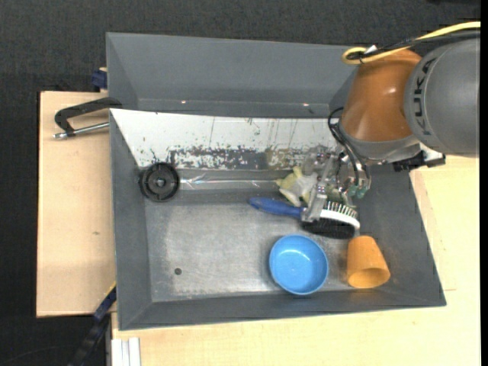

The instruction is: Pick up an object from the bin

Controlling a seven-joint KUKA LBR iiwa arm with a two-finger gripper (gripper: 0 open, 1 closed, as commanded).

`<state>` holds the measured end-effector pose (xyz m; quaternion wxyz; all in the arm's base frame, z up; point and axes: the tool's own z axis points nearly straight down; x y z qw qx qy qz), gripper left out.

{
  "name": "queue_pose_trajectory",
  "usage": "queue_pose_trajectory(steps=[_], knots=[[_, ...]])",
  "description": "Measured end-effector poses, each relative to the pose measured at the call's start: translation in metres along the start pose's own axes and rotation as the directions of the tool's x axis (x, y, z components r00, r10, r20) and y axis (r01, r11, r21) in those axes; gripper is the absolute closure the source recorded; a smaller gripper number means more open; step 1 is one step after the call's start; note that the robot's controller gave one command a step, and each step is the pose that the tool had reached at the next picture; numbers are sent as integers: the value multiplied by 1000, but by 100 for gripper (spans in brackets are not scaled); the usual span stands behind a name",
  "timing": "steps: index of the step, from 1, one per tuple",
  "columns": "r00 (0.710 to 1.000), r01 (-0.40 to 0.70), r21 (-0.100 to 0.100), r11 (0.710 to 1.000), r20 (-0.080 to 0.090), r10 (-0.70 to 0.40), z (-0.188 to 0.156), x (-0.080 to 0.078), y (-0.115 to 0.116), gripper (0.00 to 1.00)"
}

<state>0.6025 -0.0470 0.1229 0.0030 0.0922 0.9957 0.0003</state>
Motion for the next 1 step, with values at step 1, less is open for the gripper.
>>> queue_pose_trajectory(steps=[1], knots=[[999,33,1,999,15,-33,49,9,25,0]])
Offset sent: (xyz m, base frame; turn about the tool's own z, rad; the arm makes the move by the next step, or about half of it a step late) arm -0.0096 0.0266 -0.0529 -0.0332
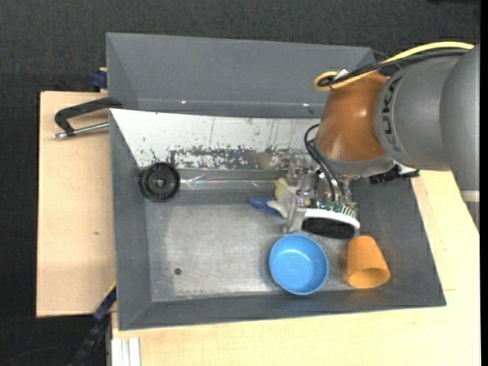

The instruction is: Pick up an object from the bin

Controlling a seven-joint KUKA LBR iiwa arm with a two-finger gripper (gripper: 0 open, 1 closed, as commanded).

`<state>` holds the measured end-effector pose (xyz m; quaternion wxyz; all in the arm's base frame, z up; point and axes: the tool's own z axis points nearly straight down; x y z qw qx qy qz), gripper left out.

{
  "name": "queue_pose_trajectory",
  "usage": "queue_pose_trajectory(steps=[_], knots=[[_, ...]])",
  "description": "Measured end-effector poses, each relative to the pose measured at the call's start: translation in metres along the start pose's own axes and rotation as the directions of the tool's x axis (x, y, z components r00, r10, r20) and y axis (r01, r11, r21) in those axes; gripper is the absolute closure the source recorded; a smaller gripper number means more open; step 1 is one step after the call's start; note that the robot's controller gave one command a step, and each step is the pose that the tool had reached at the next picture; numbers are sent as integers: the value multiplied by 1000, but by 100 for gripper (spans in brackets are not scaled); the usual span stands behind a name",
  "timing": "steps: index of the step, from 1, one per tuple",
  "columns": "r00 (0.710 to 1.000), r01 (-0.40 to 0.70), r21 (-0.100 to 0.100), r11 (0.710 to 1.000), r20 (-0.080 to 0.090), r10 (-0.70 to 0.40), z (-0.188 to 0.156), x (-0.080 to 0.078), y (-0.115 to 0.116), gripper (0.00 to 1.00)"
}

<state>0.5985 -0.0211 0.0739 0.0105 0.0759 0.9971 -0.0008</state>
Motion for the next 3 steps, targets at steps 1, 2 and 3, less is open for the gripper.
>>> queue_pose_trajectory(steps=[1,2,3], knots=[[1000,-1,2,1000,5,1,-5,-2,-2,100],[997,81,-6,997,-8,-81,-125,19,60,100],[925,379,-6,925,-6,-379,-210,8,57,100]])
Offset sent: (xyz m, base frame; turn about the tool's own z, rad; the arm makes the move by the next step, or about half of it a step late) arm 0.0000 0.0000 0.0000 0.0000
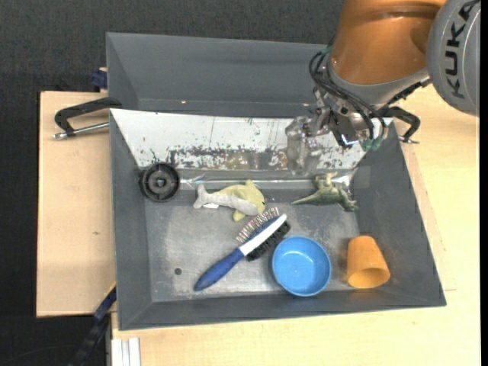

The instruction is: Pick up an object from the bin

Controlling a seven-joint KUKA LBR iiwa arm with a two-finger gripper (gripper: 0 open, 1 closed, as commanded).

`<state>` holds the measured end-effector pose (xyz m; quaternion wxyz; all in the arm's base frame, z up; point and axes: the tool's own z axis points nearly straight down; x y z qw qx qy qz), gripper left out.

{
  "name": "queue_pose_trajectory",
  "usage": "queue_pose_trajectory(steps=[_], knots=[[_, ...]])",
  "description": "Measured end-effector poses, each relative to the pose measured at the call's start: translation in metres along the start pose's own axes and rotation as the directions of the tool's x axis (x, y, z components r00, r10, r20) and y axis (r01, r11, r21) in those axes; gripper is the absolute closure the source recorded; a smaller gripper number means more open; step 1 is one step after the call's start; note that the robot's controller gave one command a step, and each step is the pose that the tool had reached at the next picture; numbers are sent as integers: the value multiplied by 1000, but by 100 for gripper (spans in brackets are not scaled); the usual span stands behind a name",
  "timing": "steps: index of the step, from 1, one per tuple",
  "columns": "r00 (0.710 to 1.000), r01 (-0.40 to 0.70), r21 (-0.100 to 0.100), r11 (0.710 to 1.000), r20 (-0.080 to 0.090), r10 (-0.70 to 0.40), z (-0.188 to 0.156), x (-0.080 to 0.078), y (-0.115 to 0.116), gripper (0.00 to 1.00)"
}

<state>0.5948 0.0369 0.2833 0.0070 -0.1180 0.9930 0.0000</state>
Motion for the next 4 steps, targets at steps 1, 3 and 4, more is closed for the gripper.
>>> queue_pose_trajectory(steps=[1,3,4], knots=[[1000,0,-1,1000,-5,0,2,1,0,0],[949,314,-5,949,-7,-314,211,60,15,0],[949,315,-1,949,-4,-315,208,58,14,100]])
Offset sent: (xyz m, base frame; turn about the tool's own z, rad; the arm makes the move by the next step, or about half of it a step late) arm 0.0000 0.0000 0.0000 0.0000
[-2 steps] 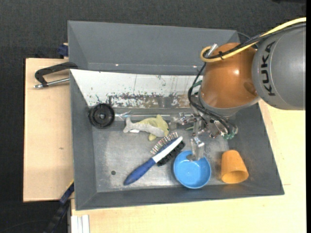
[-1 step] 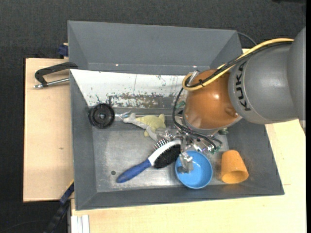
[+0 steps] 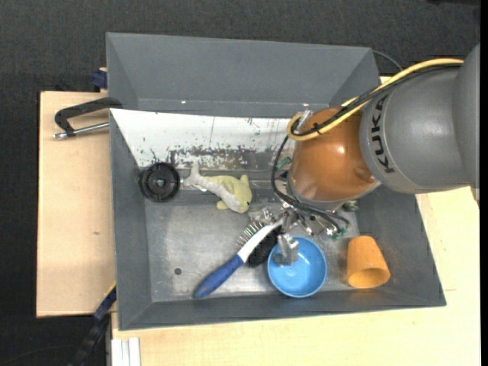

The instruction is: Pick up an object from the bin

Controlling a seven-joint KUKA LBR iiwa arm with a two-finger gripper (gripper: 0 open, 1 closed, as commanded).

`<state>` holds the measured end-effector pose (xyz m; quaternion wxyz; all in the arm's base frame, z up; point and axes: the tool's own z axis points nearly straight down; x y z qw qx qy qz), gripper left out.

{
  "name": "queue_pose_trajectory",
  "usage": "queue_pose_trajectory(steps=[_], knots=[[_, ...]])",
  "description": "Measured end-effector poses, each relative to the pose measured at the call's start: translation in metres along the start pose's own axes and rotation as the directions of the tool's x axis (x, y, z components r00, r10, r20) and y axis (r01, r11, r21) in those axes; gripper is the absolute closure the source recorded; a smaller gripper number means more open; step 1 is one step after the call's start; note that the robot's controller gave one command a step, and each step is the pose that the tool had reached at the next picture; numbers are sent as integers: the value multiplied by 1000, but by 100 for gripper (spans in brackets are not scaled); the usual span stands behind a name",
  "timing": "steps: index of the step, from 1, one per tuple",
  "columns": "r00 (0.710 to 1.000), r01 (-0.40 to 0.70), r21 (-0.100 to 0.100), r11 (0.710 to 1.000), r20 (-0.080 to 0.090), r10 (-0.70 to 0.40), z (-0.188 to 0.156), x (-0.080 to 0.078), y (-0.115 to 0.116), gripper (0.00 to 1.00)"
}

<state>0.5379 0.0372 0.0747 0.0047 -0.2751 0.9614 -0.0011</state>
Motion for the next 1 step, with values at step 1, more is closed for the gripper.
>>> queue_pose_trajectory(steps=[1], knots=[[999,52,4,999,3,-52,-246,38,-63,100]])
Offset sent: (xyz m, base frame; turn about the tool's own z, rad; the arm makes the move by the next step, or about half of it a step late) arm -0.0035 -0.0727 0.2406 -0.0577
